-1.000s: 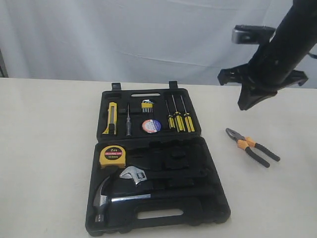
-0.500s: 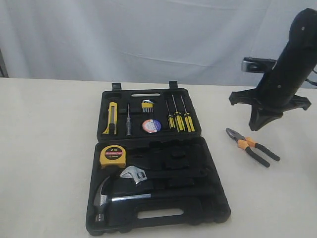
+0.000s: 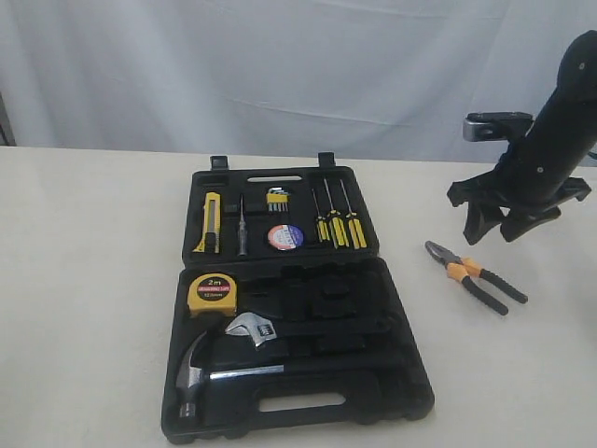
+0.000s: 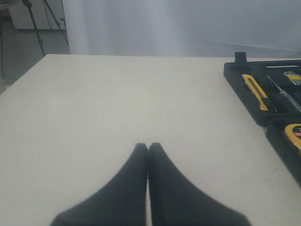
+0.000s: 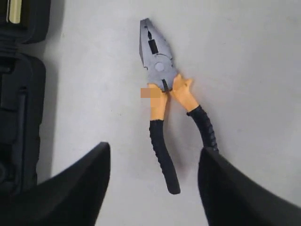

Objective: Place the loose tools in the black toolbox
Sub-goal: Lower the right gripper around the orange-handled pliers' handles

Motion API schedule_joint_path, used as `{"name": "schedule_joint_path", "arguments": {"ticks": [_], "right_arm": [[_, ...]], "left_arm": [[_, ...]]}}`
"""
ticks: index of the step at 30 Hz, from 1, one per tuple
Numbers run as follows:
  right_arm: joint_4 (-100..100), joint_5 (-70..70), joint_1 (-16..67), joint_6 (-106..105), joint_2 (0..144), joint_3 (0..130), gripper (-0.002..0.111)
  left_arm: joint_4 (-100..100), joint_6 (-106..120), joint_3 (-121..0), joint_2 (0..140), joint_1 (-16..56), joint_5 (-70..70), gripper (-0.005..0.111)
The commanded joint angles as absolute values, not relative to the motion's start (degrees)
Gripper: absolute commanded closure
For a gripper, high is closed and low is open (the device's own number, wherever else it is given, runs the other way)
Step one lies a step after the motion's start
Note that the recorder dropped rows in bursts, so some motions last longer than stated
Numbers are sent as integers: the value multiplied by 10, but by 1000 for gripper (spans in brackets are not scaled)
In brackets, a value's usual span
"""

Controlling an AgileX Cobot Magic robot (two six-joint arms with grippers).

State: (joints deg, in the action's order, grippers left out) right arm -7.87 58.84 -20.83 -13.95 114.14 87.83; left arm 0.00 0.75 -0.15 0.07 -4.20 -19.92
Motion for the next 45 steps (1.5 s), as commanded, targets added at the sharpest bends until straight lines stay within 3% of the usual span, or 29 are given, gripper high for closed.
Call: {"name": "schedule_joint_path", "arguments": {"ticks": [1, 11, 14, 16, 28, 45], "right_arm": [[-76, 583, -209, -152, 1143, 879, 51], [-114, 576, -209, -446, 1144, 879, 49], [-114, 573, -209, -446, 1152, 879, 28], [-122, 573, -209, -446, 1160, 879, 22], [-127, 519, -210, -446, 1161, 879, 23], [-123, 622, -210, -339, 1161, 879, 23]], "left_arm": [[0, 4, 0, 0, -39, -196, 107], [0, 4, 0, 0, -39, -196, 107], [0, 4, 0, 0, -39, -196, 107], [0, 4, 0, 0, -39, -196, 107], [0, 4, 0, 0, -39, -196, 107], [0, 4, 0, 0, -39, -196, 107]]}}
